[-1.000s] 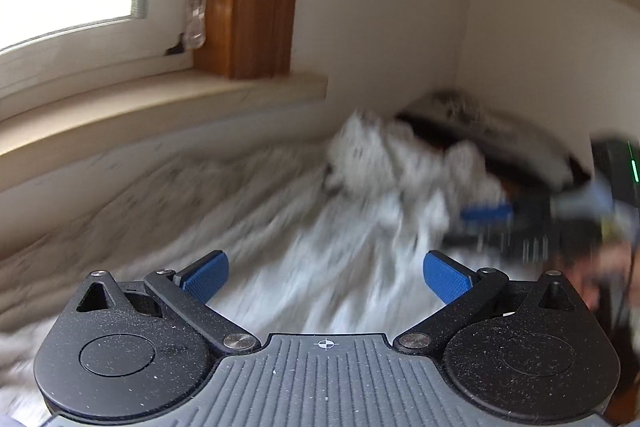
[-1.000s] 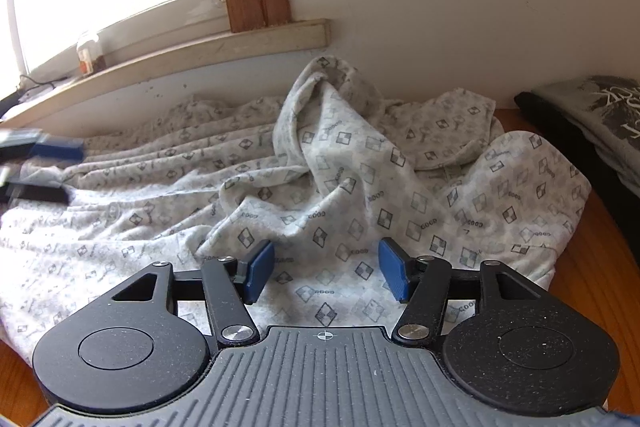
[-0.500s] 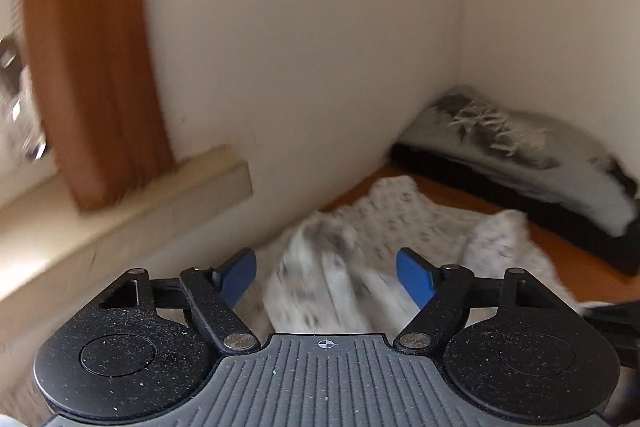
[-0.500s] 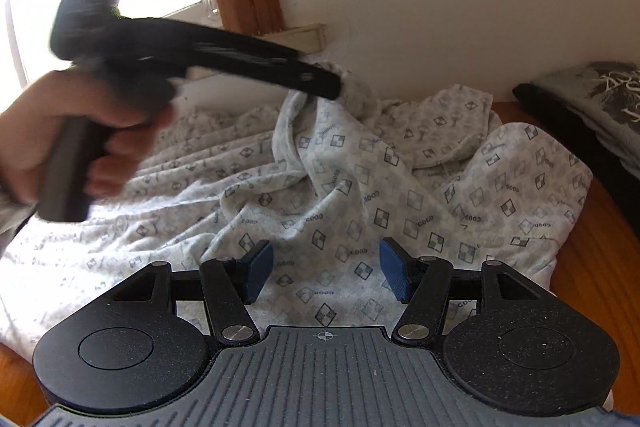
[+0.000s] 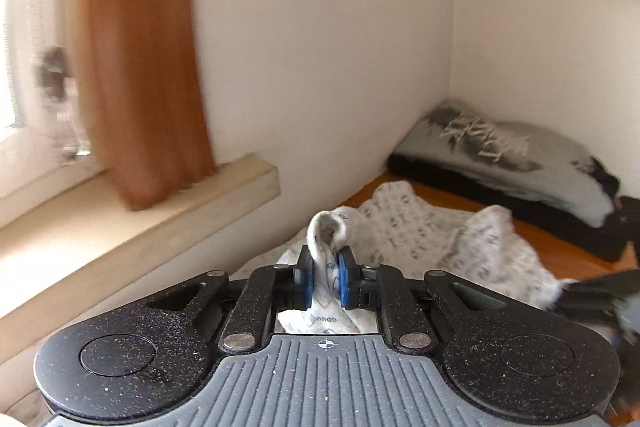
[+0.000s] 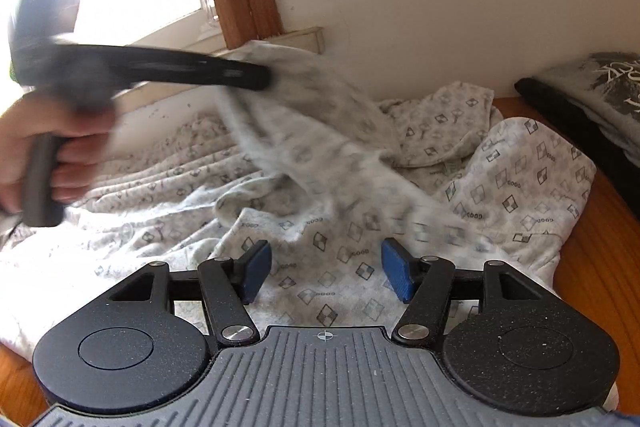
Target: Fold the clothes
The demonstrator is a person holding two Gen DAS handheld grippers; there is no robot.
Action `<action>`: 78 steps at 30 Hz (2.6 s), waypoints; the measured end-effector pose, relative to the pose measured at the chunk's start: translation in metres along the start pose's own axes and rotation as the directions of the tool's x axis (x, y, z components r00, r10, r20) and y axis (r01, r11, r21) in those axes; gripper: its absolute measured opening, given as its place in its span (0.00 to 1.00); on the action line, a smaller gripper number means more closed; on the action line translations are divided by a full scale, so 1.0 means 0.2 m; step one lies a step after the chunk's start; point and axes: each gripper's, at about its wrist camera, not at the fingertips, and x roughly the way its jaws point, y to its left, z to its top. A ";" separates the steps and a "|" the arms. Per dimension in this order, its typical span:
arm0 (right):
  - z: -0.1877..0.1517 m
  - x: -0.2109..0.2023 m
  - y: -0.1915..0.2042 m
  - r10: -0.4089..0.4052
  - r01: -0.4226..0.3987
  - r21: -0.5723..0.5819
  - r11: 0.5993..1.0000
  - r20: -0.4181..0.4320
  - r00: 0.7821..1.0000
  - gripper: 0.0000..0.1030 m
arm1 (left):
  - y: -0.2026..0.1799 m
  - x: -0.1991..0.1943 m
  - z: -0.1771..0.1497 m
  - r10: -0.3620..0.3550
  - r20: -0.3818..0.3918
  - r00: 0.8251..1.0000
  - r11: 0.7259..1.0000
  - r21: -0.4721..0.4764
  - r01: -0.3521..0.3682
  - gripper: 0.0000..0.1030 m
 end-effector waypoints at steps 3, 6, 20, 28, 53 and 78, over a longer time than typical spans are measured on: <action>-0.01 -0.03 0.00 0.017 -0.017 0.000 1.000 0.031 0.999 0.59 | 0.03 -0.14 -0.10 -0.013 -0.029 0.999 1.000 -0.020 0.012 0.13; -0.02 -0.06 0.01 0.046 -0.045 -0.014 0.999 0.067 0.997 0.59 | 0.06 -0.19 -0.21 0.000 -0.090 0.996 1.000 -0.020 -0.002 0.13; -0.02 -0.05 0.01 0.035 -0.034 -0.020 0.999 0.051 0.998 0.60 | -0.05 -0.27 -0.01 0.035 0.001 0.999 0.995 0.096 -0.034 0.69; -0.02 -0.05 0.01 0.038 -0.037 -0.016 0.999 0.047 0.998 0.60 | -0.21 0.09 -0.03 0.042 -0.175 0.984 0.956 0.294 0.011 0.70; -0.04 -0.11 0.01 0.122 -0.118 -0.038 0.992 0.129 0.984 0.66 | 0.55 -0.76 -0.43 0.175 -0.104 0.979 0.967 -0.171 -0.190 0.18; -0.03 -0.13 0.00 0.107 -0.105 -0.027 0.994 0.138 0.985 0.66 | 0.36 -0.42 -0.37 0.110 -0.106 0.988 0.987 -0.108 -0.121 0.15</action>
